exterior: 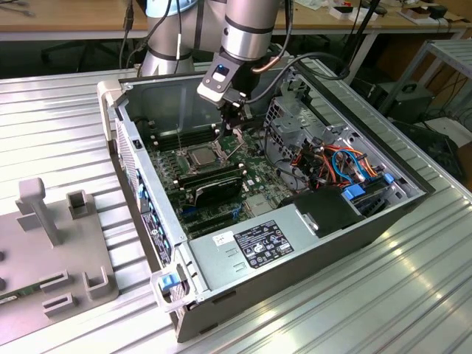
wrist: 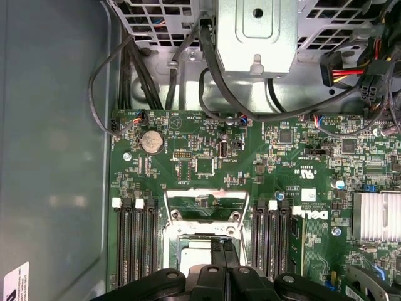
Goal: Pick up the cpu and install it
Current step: 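Close the cpu cover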
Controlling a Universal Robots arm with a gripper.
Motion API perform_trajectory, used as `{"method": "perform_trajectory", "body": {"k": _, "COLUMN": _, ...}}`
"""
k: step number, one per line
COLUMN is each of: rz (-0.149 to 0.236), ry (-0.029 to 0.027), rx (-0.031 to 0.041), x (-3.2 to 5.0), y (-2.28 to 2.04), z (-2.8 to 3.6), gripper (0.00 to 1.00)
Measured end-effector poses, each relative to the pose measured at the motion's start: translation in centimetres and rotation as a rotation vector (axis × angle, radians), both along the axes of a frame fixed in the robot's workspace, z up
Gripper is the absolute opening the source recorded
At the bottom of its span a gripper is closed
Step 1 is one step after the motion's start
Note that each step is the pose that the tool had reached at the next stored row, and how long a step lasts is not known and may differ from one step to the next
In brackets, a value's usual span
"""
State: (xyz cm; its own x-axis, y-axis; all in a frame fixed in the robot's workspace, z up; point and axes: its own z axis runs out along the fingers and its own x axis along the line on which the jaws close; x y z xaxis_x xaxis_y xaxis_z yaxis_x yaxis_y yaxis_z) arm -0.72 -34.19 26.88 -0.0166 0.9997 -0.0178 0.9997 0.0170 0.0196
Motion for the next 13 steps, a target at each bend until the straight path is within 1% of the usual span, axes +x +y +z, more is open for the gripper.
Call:
{"method": "perform_trajectory", "body": {"k": 5, "rz": 0.000, "ry": -0.0001, "rx": 0.0001, "x": 0.01, "y": 0.00, "z": 0.01, "gripper": 0.11}}
{"method": "perform_trajectory", "body": {"k": 9, "rz": 0.000, "ry": 0.0000, "rx": 0.0000, "x": 0.01, "y": 0.00, "z": 0.20, "gripper": 0.11}}
{"method": "perform_trajectory", "body": {"k": 13, "rz": 0.000, "ry": -0.0001, "rx": 0.0000, "x": 0.01, "y": 0.00, "z": 0.26, "gripper": 0.11}}
